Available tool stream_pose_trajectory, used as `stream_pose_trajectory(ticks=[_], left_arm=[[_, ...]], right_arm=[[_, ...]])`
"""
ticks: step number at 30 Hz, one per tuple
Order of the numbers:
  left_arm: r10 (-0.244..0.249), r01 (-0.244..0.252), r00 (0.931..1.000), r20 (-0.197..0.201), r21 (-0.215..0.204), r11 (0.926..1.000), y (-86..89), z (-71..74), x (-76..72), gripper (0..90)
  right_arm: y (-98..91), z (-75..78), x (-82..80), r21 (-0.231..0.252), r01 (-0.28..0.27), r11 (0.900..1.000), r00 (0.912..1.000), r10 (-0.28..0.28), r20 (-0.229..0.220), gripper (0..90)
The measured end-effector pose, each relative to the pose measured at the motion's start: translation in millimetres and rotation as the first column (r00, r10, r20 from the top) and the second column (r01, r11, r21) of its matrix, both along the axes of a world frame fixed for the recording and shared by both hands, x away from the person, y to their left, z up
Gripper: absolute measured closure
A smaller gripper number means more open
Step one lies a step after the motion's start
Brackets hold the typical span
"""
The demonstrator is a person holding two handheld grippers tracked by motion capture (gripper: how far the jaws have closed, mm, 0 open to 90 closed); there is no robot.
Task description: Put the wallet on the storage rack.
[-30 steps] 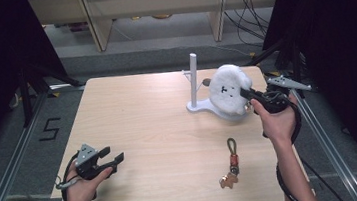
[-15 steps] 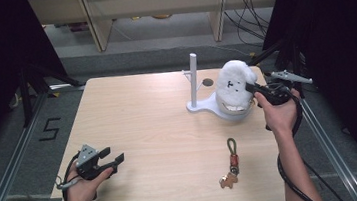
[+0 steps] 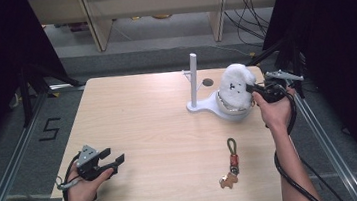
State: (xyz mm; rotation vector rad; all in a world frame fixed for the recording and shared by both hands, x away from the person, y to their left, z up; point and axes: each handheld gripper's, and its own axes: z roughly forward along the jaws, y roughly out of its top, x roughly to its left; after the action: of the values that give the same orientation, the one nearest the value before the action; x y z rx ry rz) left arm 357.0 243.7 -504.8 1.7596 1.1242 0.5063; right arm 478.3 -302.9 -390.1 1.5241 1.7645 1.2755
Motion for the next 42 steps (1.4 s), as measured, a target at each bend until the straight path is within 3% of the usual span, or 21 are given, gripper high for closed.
stream_pose_trajectory(ticks=[2,4,6,7,8,9,11,13,14,19,20,22,31,34,35,36,42], left_arm=[[-0.004,0.004,1.0,0.003,-0.007,1.0,-0.5,-0.8,0.4,35.3],[-0.003,0.003,1.0,-0.001,0.002,1.0,-0.7,-0.3,-0.1,35.3],[-0.004,0.004,1.0,-0.001,0.002,1.0,-1.1,-0.4,-0.2,35.2],[-0.004,0.004,1.0,-0.002,0.002,1.0,-1.2,-0.4,-0.2,35.2],[-0.004,0.004,1.0,-0.002,0.002,1.0,-1.2,-0.5,-0.2,35.2],[-0.004,0.004,1.0,-0.002,0.002,1.0,-1.2,-0.5,-0.2,35.2],[-0.004,0.004,1.0,-0.002,0.003,1.0,-1.2,-0.6,-0.1,35.2],[-0.004,0.004,1.0,-0.003,0.003,1.0,-1.3,-1.0,-0.1,35.2],[-0.007,0.007,1.0,-0.001,-0.003,1.0,-1.5,-1.5,0.1,35.2],[-0.013,0.013,0.9999,-0.001,-0.009,0.9999,-2.7,-2.6,0.2,35.1],[-0.008,0.008,1.0,-0.004,-0.002,1.0,-3.0,-2.2,-0.4,35.1],[-0.01,0.01,0.9999,-0.004,-0.003,0.9999,-3.1,-2.5,-0.4,35.1],[-0.013,0.013,0.9999,-0.007,-0.004,0.9999,-4.2,-3.3,-0.8,35.1],[-0.013,0.013,0.9999,-0.009,-0.004,0.9999,-4.4,-3.5,-0.9,35.1],[-0.012,0.012,0.9999,-0.01,-0.003,0.9999,-4.5,-3.5,-0.9,35.1],[-0.014,0.014,0.9999,-0.009,-0.005,0.9999,-4.5,-3.6,-0.8,35.1],[-0.017,0.017,0.9998,-0.009,-0.003,0.9998,-5.1,-3.7,-0.8,35.1]], right_arm=[[-2.8,-3.3,3.6,-0.035,-0.014,0.9993,0.9999,0.015,0.005,81.8],[1.3,-4.9,3.4,-0.015,0.016,0.9998,0.9996,-0.016,-0.025,81.7],[0.7,-7.9,6.6,-0.05,0.001,0.9987,0.9996,-0.002,-0.027,81.4],[2.9,-9.9,7.7,-0.045,0.008,0.9989,0.9994,-0.009,-0.035,81.3],[0.3,-11.3,10.1,-0.077,-0.015,0.9969,0.9997,0.013,-0.021,81.2],[4.4,-11.6,9.3,-0.058,0.013,0.9983,0.9986,-0.015,-0.05,81.1],[1.7,-13.8,13.1,-0.089,-0.003,0.996,0.9997,0.001,-0.026,80.8],[4.1,-14.1,12.7,-0.074,0.021,0.9971,0.9987,-0.024,-0.045,80.4],[1.3,-15.3,14.9,-0.102,0.004,0.9948,0.9995,-0.007,-0.029,80.2],[1.6,-20.6,16.7,-0.133,0.015,0.991,0.9988,-0.022,-0.044,78.5],[4.6,-21.2,15.2,-0.113,0.04,0.9927,0.9966,-0.048,-0.067,78.1],[0.8,-24.5,18.2,-0.142,0.017,0.9897,0.9986,-0.024,-0.046,77.2],[1.7,-26.0,20.4,-0.196,0.032,0.9801,0.9973,-0.045,-0.058,63.6],[3.5,-26.1,19.9,-0.196,0.047,0.9795,0.9977,-0.056,-0.039,60.1],[7.0,-25.3,17.8,-0.171,0.073,0.9825,0.9952,-0.083,-0.052,58.9],[3.5,-25.0,19.2,-0.195,0.044,0.9798,0.998,-0.052,-0.036,57.8],[3.5,-21.8,17.3,-0.186,0.052,0.9812,0.9979,-0.058,-0.027,52.7]])
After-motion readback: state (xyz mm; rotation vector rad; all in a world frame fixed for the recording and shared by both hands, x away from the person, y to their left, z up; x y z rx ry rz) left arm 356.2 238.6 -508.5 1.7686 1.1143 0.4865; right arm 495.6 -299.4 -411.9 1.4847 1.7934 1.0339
